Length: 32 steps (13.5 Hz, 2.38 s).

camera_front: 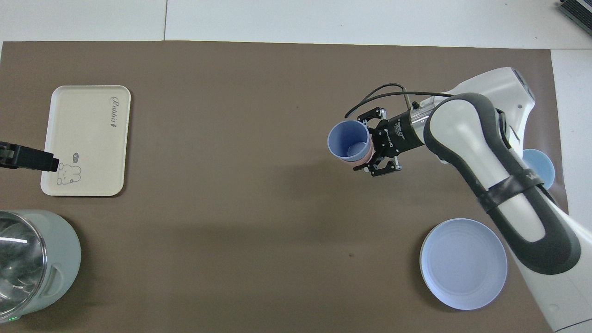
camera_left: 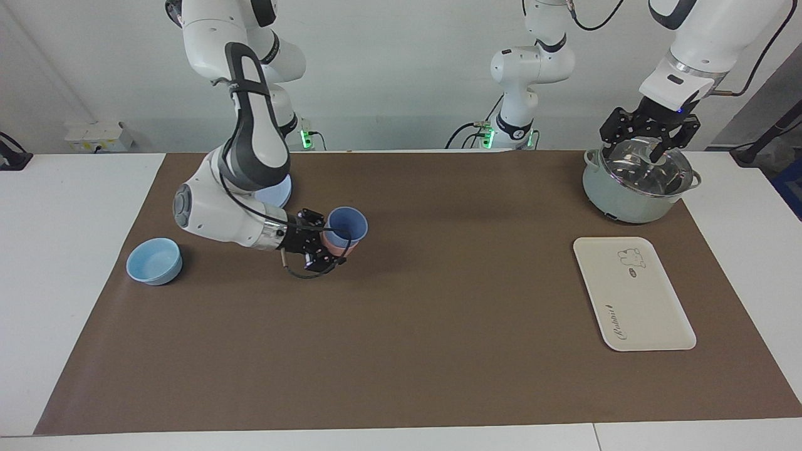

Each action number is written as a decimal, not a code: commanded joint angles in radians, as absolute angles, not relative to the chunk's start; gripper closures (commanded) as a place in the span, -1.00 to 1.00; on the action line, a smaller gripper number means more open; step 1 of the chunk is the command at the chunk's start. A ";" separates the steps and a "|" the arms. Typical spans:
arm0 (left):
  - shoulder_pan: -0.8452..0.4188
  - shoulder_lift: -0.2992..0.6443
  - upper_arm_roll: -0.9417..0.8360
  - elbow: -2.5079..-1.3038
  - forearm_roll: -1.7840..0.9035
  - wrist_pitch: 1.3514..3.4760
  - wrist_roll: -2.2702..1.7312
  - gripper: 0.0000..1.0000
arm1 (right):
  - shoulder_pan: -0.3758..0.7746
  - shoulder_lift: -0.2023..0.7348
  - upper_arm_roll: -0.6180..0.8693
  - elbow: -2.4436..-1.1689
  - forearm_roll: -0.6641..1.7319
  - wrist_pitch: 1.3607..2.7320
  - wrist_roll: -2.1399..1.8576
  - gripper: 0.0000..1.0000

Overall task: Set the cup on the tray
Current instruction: 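Lift the blue cup with the right gripper while the left gripper reaches, then grasp the blue cup with the left gripper from the right gripper, then carry the blue cup onto the tray with the left gripper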

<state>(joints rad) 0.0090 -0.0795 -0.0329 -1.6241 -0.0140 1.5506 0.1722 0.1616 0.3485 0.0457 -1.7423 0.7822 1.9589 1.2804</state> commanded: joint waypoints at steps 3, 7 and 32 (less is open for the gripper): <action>-0.035 -0.136 -0.049 -1.748 -0.101 1.711 -0.161 -1.00 | 0.293 0.330 0.044 -1.700 0.844 2.152 1.610 1.00; -0.230 -0.146 -0.048 -1.855 -0.167 1.992 -0.546 -0.86 | 0.356 0.325 0.044 -1.683 0.848 2.180 1.672 1.00; -0.405 0.078 -0.023 -1.494 -0.163 1.848 -0.896 1.00 | 0.379 0.322 0.043 -1.698 0.828 2.224 1.609 1.00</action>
<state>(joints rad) -0.4546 0.0995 -0.0291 -1.5582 -0.1641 1.9776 -0.9010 0.3968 0.3383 0.0428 -1.6797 0.8129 2.2238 1.6461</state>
